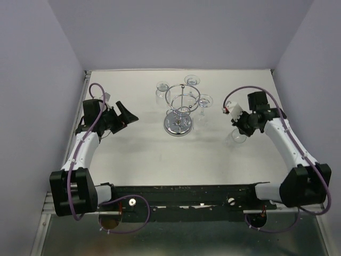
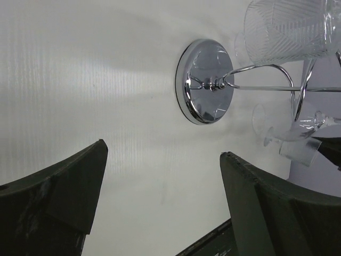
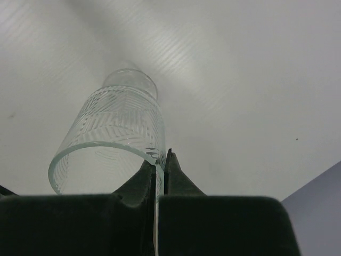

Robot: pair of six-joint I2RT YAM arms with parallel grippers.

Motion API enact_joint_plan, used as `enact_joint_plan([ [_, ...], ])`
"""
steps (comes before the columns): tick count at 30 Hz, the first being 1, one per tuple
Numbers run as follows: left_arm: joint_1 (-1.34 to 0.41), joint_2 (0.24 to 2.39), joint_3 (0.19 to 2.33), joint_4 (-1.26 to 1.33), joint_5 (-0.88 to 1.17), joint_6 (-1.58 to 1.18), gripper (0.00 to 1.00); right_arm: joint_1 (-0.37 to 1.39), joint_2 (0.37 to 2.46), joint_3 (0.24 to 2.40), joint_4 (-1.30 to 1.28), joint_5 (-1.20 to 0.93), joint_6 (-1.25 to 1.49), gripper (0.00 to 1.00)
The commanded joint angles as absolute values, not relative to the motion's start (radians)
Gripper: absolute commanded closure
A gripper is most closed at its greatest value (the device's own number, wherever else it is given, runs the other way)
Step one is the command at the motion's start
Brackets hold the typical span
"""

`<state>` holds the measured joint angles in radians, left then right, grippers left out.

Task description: Take the wine glass off the wine glass rack

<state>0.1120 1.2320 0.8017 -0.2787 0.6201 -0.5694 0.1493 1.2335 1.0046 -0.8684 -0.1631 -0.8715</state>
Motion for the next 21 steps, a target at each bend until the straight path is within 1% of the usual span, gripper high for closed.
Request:
enact_joint_plan([
  [1, 0.146, 1.278, 0.792, -0.200, 0.618, -0.569, 0.01, 0.032, 1.420, 1.204, -0.956, -0.242, -0.675, 0.99],
  [5, 0.189, 1.344, 0.811, -0.172, 0.624, -0.601, 0.01, -0.034, 1.619, 1.406, -1.031, -0.245, -0.562, 0.99],
  [9, 0.236, 1.365, 0.839, -0.192, 0.627, -0.569, 0.01, -0.078, 1.748, 1.576, -1.009, -0.167, -0.470, 0.99],
  [12, 0.242, 1.379, 0.859, -0.238, 0.618, -0.520, 0.01, -0.115, 1.857, 1.713, -1.020, -0.121, -0.436, 0.99],
  [15, 0.245, 1.381, 0.859, -0.262, 0.617, -0.497, 0.01, -0.156, 1.951, 1.805, -1.000, -0.057, -0.393, 0.99],
  [21, 0.244, 1.359, 0.877, -0.322, 0.607, -0.446, 0.01, -0.209, 2.120, 2.018, -1.064, -0.029, -0.362, 0.99],
])
